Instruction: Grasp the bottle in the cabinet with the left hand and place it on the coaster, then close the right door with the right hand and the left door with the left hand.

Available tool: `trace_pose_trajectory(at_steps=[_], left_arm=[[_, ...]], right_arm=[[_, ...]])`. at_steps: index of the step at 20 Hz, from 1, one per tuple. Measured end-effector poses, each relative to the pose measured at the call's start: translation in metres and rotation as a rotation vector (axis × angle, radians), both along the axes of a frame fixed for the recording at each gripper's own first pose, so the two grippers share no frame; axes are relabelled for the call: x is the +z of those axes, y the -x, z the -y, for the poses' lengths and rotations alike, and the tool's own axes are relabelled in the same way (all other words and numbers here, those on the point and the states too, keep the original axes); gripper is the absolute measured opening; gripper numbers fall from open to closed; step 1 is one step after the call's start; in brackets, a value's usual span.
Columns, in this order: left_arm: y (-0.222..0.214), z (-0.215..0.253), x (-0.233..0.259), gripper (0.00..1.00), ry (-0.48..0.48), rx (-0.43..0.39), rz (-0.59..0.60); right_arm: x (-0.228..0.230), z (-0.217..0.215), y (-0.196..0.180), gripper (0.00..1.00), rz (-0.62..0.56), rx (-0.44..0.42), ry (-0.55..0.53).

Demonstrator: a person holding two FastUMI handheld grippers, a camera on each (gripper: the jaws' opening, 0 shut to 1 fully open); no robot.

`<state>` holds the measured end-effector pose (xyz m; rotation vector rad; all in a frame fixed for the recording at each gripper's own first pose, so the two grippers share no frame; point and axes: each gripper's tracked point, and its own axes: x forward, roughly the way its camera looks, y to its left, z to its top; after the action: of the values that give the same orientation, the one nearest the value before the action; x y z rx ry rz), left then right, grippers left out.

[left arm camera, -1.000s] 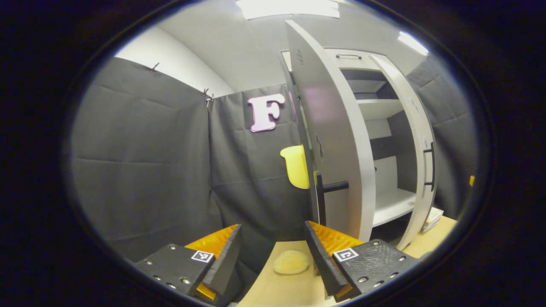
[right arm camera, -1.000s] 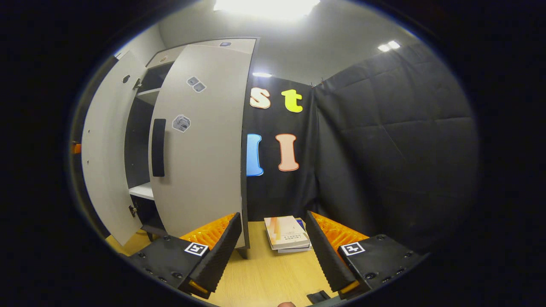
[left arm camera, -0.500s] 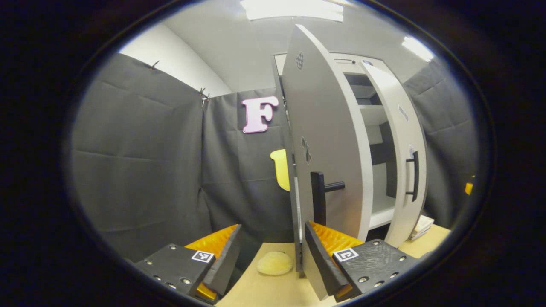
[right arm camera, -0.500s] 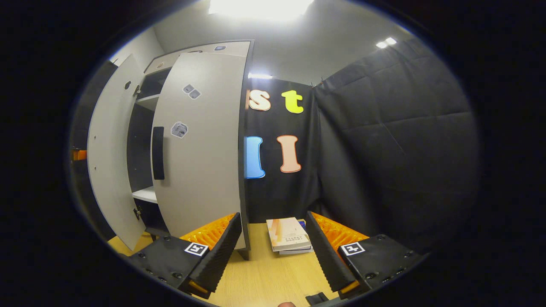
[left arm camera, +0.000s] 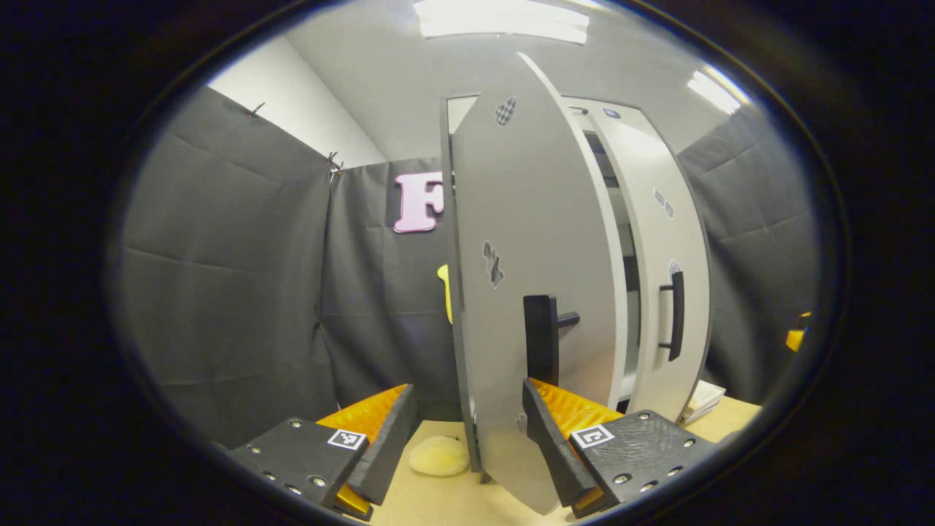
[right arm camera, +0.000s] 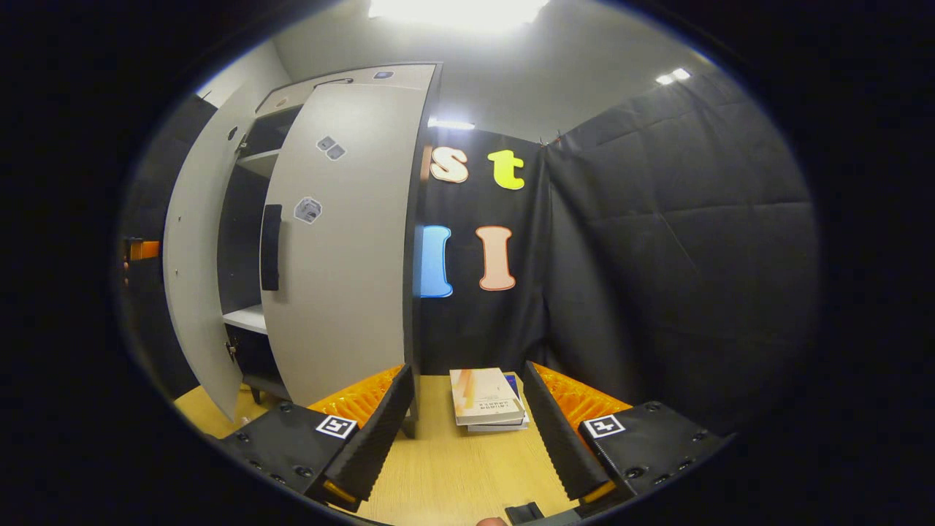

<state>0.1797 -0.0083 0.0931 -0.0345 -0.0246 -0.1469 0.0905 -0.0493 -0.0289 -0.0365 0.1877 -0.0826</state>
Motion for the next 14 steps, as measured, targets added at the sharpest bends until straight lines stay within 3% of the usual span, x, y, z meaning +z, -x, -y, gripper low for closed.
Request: trace_pose_trajectory(at_steps=[14], left_arm=[[-0.043, 0.096, 0.012, 0.87, 0.029, -0.098, 0.031]], right_arm=[[-0.01, 0.041, 0.018, 0.94, -0.023, -0.057, -0.02]])
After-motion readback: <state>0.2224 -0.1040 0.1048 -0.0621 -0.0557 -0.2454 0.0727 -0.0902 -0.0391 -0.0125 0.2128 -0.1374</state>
